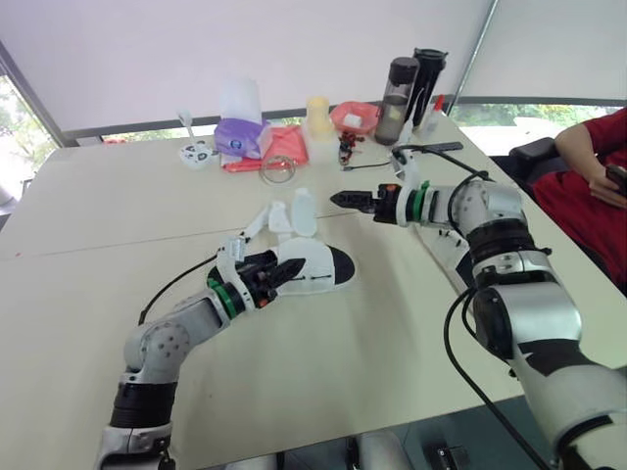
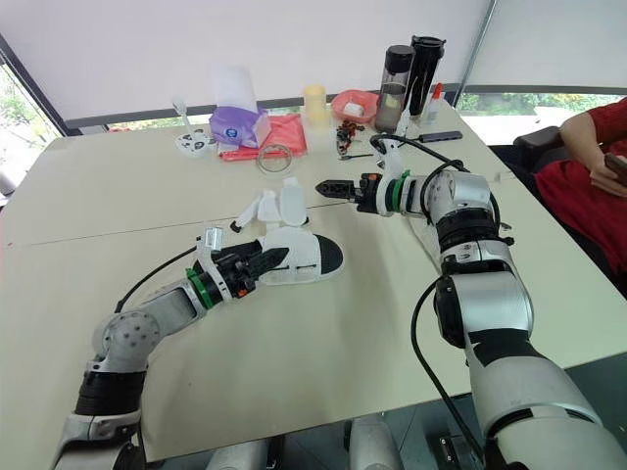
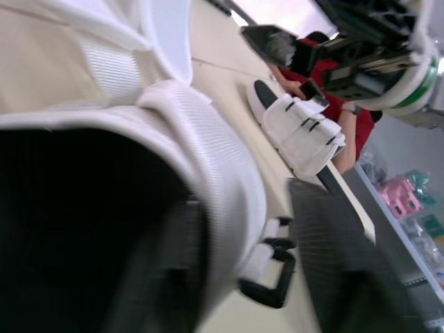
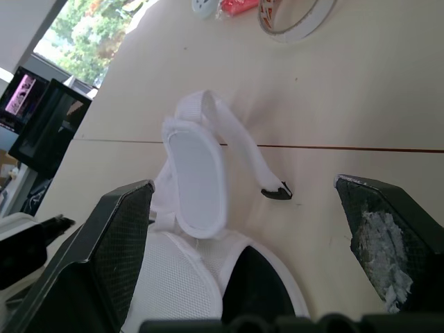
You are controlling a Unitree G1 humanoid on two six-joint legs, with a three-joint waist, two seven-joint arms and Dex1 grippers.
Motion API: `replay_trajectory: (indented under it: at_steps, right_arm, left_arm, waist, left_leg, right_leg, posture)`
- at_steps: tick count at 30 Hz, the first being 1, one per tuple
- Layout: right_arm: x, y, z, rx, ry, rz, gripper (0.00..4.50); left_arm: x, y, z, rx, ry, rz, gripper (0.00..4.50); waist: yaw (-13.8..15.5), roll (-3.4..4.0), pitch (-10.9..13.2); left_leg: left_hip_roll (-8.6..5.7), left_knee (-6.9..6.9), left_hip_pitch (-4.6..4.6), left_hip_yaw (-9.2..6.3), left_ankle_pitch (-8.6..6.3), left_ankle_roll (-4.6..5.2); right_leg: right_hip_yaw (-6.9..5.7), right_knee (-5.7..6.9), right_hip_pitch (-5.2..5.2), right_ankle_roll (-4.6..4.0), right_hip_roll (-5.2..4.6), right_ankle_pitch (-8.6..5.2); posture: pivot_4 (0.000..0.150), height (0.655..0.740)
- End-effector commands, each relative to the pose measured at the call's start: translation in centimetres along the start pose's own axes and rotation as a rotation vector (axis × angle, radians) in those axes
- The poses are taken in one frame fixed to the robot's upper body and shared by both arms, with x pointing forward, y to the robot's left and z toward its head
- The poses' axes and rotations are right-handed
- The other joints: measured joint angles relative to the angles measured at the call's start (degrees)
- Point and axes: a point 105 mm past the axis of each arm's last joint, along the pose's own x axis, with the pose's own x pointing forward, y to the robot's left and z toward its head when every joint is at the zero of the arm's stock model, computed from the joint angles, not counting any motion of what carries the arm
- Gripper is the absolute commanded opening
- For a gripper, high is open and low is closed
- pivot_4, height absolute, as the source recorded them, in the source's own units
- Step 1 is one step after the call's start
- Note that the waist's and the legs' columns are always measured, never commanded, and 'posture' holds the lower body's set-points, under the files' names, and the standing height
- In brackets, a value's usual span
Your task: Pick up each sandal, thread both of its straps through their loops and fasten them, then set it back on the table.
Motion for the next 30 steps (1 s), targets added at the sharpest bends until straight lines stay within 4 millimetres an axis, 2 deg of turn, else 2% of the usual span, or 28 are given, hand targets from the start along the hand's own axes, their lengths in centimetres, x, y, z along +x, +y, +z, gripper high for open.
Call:
replay_trajectory:
  at_steps: [1,7,15,23,26,30]
  right_arm:
    - [-1.1,2.0,2.2,-0.06,-0.061,0.059,4.5]
    - [-2.6,3.1,2.0,-0.08,-0.07,0.077,4.5]
    - [-3.0,3.0,1.3,-0.053,-0.082,0.059,4.5]
    - [-2.9,2.8,0.8,-0.032,-0.08,0.052,4.5]
    - [-2.8,2.6,0.6,-0.038,-0.07,0.042,4.5]
    - [-2.8,2.3,0.3,-0.048,-0.052,0.028,4.5]
  left_arm:
    - [0.2,-0.8,1.3,-0.02,-0.002,-0.058,0.65]
    - [-0.9,-1.3,2.1,-0.05,0.049,-0.103,0.65]
    - [-3.1,-2.9,1.9,-0.086,0.117,-0.184,0.65]
    - [-3.4,-3.6,1.3,-0.103,0.143,-0.209,0.65]
    - [-3.3,-3.0,1.2,-0.088,0.147,-0.173,1.43]
    - [-3.7,-3.4,1.3,-0.052,0.164,-0.189,3.37]
  waist:
    - [0.0,-0.01,0.0]
    - [0.0,-0.01,0.0]
    - [-0.1,-0.02,0.0]
    - [-0.1,-0.01,0.0]
    - [0.0,-0.01,0.0]
    - [-0.1,-0.01,0.0]
  left_leg:
    - [0.0,0.0,-0.01,0.0,0.0,0.0]
    - [0.0,-0.03,-0.01,-0.03,0.0,0.0]
    - [0.01,-0.06,-0.02,-0.03,0.0,-0.01]
    - [0.0,-0.06,-0.03,-0.03,0.0,-0.01]
    - [0.0,-0.07,-0.03,-0.03,0.0,-0.01]
    - [0.0,-0.07,-0.03,-0.03,0.0,-0.01]
  right_leg:
    - [0.0,0.0,-0.01,0.0,0.0,0.0]
    - [-0.01,0.0,-0.02,0.01,0.0,0.0]
    - [0.0,0.0,-0.06,0.0,-0.01,-0.01]
    - [0.0,-0.02,-0.06,-0.01,-0.01,-0.01]
    - [0.0,-0.05,-0.06,-0.01,-0.01,-0.01]
    - [0.0,-0.05,-0.06,-0.08,-0.01,-0.05]
  posture:
    - [0.15,0.74]
    - [0.15,0.74]
    - [0.15,0.74]
    - [0.15,0.74]
    - [0.15,0.74]
    - [0.15,0.74]
